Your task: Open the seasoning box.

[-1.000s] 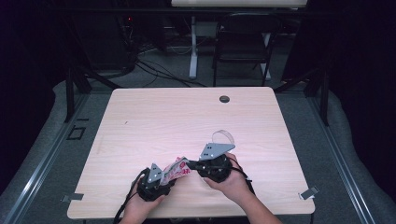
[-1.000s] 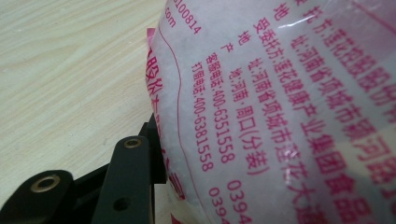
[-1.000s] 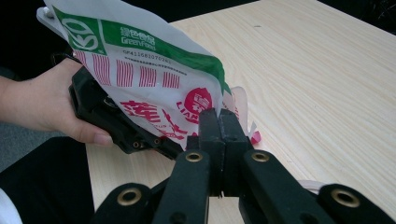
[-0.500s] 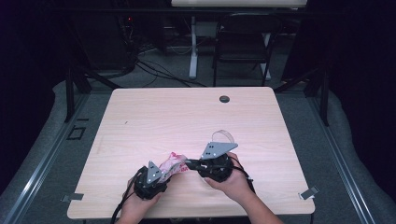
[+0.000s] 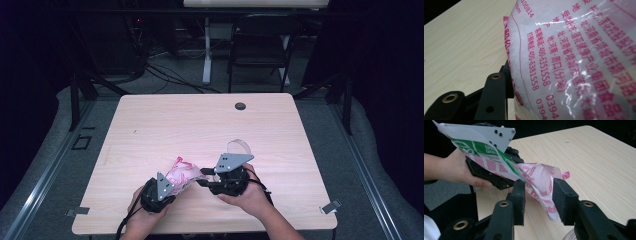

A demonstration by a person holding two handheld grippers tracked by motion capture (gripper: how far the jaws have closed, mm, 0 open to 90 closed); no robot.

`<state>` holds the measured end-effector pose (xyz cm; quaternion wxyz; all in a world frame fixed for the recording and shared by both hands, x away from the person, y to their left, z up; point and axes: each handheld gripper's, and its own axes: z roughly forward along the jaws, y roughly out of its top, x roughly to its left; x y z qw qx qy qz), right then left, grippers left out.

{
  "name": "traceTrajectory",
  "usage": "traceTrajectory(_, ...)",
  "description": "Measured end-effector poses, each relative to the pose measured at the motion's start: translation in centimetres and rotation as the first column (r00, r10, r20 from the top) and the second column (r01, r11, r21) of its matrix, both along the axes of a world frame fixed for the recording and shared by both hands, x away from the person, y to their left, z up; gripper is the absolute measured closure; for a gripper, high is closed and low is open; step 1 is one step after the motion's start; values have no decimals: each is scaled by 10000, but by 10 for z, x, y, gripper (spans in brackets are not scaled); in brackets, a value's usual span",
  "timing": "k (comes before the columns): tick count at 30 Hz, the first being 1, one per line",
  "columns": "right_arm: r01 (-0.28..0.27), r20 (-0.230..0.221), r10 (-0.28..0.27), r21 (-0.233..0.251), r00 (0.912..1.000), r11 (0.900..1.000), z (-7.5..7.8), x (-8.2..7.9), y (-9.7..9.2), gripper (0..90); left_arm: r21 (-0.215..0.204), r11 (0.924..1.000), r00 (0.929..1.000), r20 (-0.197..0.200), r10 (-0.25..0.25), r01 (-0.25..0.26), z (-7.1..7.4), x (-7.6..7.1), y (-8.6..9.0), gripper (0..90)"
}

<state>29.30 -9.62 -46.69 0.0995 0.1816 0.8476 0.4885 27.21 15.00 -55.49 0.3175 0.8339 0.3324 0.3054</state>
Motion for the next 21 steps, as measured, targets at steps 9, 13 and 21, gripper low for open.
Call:
traceTrajectory(9,-206,347,206,-10,9992,9998,2,-3,1,584,582,9983,9989,471,26,-53,1,-2,-1,591)
traceTrajectory(13,-361,511,360,11,9980,9993,4,-6,2,584,905,9959,9983,585,-1,-52,1,-2,-1,591)
traceTrajectory(21,-589,545,584,80,9968,9982,5,-10,6,585,974,9952,9989,474,20,-67,-1,-1,-2,592)
